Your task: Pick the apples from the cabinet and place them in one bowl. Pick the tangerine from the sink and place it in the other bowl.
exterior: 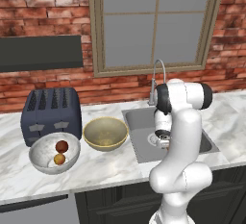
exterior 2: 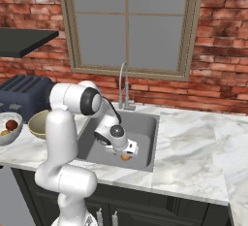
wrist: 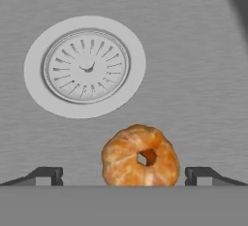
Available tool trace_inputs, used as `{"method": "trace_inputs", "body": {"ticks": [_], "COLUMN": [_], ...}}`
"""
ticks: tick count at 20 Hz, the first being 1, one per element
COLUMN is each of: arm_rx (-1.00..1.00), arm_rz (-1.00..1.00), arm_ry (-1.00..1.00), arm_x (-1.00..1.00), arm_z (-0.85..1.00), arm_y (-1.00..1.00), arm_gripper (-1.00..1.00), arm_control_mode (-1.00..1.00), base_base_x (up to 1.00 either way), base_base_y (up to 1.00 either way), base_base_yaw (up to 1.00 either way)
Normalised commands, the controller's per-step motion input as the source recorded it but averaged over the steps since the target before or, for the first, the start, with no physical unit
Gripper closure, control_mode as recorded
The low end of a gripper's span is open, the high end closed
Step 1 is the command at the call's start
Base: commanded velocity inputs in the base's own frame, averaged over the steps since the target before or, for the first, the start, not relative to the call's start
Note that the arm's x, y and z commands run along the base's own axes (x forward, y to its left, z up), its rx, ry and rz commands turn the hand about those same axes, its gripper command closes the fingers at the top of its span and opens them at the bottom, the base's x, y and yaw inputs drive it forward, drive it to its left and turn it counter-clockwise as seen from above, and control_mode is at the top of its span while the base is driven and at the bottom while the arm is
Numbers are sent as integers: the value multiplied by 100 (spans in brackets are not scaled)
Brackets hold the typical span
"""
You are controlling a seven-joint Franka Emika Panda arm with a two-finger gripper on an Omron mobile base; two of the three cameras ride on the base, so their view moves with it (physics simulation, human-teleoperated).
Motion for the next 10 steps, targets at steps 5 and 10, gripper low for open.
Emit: {"method": "trace_inputs", "body": {"ticks": [5, 10], "arm_rx": [0, 0], "arm_rz": [0, 0], "arm_ry": [0, 0], "arm_x": [11, 0], "arm_z": [0, 0], "arm_y": [-8, -13], "arm_gripper": [-100, -100], "arm_control_mode": [-100, -100], "base_base_x": [0, 0], "base_base_y": [0, 0], "base_base_yaw": [0, 0]}}
